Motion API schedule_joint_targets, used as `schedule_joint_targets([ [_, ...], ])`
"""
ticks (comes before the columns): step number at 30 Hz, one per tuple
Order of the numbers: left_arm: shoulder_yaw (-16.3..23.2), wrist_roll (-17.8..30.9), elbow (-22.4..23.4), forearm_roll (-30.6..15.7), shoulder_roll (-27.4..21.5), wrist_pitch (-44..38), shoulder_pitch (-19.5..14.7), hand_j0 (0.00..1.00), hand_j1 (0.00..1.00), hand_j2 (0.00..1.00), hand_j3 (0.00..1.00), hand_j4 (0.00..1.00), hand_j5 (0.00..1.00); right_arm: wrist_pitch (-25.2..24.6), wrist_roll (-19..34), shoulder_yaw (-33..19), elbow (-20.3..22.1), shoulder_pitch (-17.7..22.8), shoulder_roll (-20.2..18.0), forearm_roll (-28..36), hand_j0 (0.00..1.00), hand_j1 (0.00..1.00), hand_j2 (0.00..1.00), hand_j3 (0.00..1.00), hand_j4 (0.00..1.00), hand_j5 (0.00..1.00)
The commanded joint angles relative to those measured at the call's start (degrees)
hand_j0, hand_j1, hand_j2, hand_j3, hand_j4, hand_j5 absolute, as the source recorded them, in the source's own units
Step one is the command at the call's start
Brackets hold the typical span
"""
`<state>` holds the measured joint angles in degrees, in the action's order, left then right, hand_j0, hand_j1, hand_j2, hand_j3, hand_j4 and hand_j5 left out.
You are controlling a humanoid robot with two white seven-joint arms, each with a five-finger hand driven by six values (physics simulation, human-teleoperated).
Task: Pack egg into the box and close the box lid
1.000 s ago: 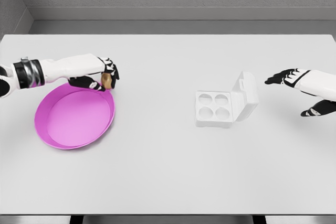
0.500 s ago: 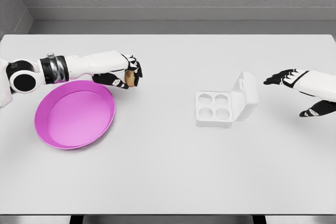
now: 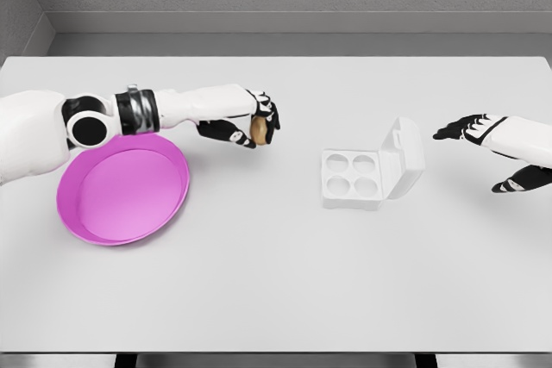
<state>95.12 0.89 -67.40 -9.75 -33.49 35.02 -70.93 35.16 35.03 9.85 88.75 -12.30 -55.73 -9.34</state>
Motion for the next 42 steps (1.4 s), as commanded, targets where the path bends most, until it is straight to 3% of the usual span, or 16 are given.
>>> schedule_joint_targets([
  [1,-0.1,0.0,0.3,-0.9,1.7,0.0,0.0,0.38,0.38,0.38,0.38,0.38,0.38,-0.2,0.0,0.0,0.0,0.0,-0.1,0.4,1.00,1.00,1.00,1.00,1.00,1.00],
  [19,-0.4,0.0,1.0,-1.0,7.7,0.0,-2.1,0.38,0.38,0.38,0.38,0.38,0.38,-0.2,0.0,0.0,0.0,0.1,0.0,0.1,1.00,1.00,1.00,1.00,1.00,1.00],
  [32,-0.1,-0.5,2.8,-0.3,14.2,0.0,-1.2,0.38,0.38,0.38,0.38,0.38,0.38,-0.2,0.0,0.0,-0.1,0.4,0.0,0.1,1.00,1.00,1.00,1.00,1.00,1.00],
  [42,0.2,-0.6,2.1,0.4,14.1,0.0,0.1,0.38,0.38,0.38,0.38,0.38,0.38,-0.2,0.0,0.0,0.0,0.4,0.0,0.0,1.00,1.00,1.00,1.00,1.00,1.00],
])
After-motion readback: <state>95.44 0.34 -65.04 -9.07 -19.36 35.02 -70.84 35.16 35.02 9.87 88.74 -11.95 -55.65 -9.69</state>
